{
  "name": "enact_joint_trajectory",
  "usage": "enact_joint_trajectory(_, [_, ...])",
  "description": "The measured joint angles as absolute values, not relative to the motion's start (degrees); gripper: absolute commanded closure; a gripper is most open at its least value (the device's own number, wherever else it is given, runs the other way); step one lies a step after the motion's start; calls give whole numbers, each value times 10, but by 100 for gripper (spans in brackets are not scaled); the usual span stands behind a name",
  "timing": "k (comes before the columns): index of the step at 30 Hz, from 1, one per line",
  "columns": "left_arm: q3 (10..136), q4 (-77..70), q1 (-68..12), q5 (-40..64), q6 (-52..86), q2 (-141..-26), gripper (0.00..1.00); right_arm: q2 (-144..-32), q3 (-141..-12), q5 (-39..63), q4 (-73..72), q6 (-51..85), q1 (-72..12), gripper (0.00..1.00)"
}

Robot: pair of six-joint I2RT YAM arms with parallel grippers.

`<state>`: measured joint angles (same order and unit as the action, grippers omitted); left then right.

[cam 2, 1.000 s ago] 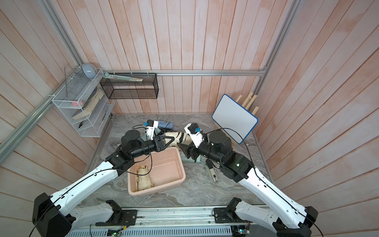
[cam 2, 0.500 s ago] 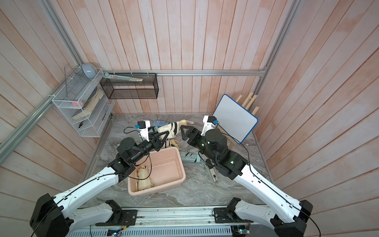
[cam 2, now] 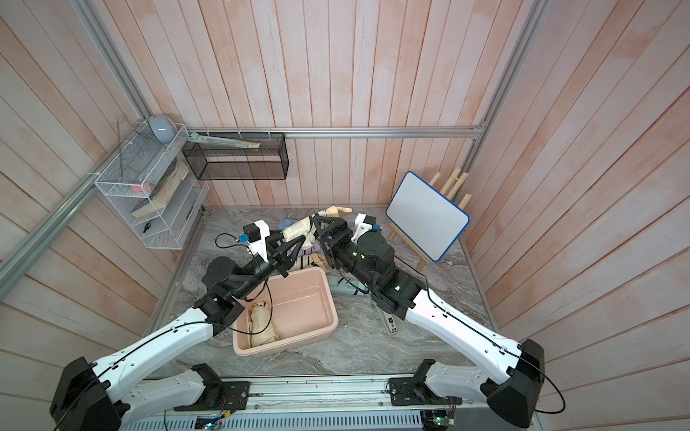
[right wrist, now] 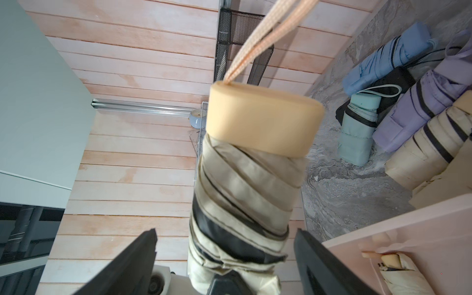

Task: Put the umbrella into the storage box
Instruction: Pick up the umbrella from the center of the board, then place the umbrella in the storage box.

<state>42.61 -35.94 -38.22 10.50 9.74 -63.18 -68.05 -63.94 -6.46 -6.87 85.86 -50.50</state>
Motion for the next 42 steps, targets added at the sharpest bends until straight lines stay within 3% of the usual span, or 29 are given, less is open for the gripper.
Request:
enact_joint_trajectory(5, [426, -360, -397, 111, 44, -627, 100, -686, -639, -61, -86, 880, -505, 13])
enact_joint_trajectory(11, [425, -360, -403, 115, 9, -618, 100, -690, -639, -59, -90, 891, -506, 30])
enact_joint_trajectory(19, [411, -357, -409, 116, -10, -596, 100, -699, -639, -54, -95, 898, -507, 27])
enact_joint_trajectory(24, [410, -347, -409, 115, -13, -590, 98, -707, -639, -50, -110, 898, -506, 44])
enact_joint_trajectory(25, [410, -346, -409, 115, -13, -590, 89, -708, -639, -49, -111, 898, -506, 48])
enact_joint_trajectory(27, [410, -340, -409, 113, -14, -586, 51, -710, -640, -46, -115, 897, -506, 52])
enact_joint_trajectory(29, [410, -331, -409, 110, -9, -577, 22, -713, -642, -44, -112, 892, -507, 54])
enact_joint_trajectory(31, [410, -318, -411, 105, -3, -557, 7, -721, -653, -39, -90, 879, -507, 56])
enact_joint_trajectory(33, [409, -286, -413, 91, 14, -514, 0, -740, -681, -35, -42, 853, -507, 56])
enact_joint_trajectory(42, [416, -20, -413, -42, 202, -288, 0, -808, -769, -22, 138, 747, -518, 61])
